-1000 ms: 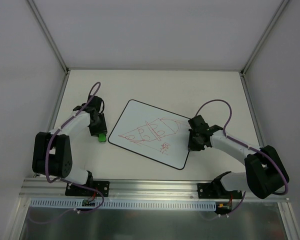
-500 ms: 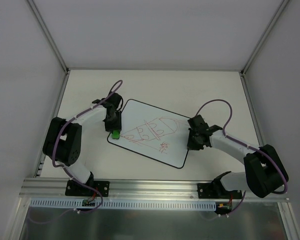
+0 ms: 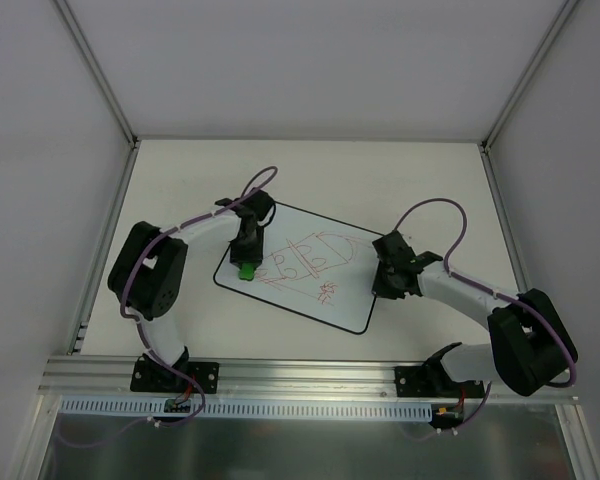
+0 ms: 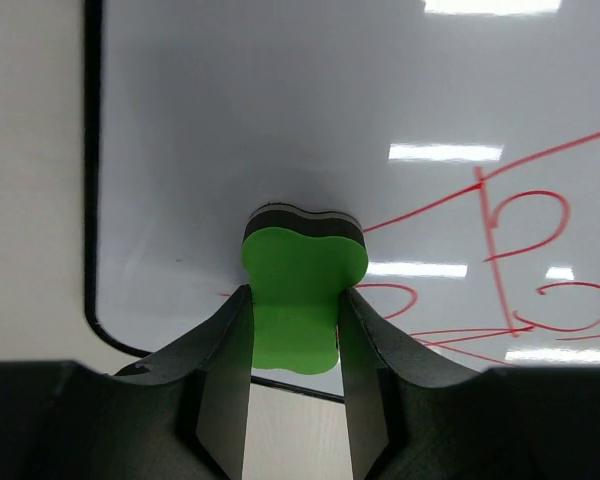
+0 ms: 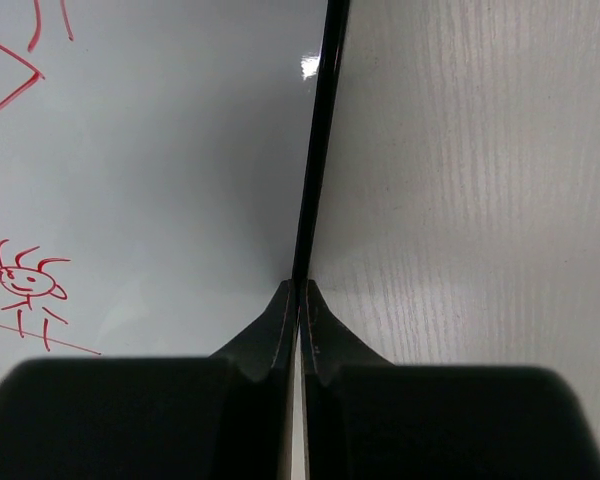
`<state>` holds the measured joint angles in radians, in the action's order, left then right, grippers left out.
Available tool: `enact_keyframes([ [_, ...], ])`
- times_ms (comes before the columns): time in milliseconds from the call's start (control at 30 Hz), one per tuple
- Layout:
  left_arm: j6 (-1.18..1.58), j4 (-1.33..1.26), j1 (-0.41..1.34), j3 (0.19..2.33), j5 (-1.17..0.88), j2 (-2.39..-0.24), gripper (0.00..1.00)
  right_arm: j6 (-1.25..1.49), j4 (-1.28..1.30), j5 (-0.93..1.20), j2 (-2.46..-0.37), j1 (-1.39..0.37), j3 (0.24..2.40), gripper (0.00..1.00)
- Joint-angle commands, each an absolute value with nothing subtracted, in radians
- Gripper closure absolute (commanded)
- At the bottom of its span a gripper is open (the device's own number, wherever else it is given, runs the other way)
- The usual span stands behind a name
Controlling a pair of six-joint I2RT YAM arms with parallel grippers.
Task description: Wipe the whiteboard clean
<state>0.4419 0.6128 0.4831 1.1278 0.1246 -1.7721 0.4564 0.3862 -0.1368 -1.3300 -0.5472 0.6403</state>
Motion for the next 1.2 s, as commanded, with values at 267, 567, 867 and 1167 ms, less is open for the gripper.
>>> enact_keyframes([
  [267, 0.624, 0.569, 0.758, 1.347, 0.037, -2.059, 1.00, 0.499, 0.382, -0.173, -1.374, -0.580, 0.611, 1.00],
  [567, 0.661, 0.680, 0.605, 1.172, 0.170, -1.948, 1.00, 0.500, 0.383, -0.156, -1.351, -0.580, 0.601, 1.00],
  [867, 0.618, 0.680, 0.417, 1.100, 0.175, -1.850, 1.00, 0.499, 0.383, -0.147, -1.358, -0.580, 0.603, 1.00],
  [1167, 0.620, 0.716, 0.336, 1.017, 0.181, -1.766, 1.00, 0.494, 0.382, -0.141, -1.339, -0.580, 0.601, 1.00],
])
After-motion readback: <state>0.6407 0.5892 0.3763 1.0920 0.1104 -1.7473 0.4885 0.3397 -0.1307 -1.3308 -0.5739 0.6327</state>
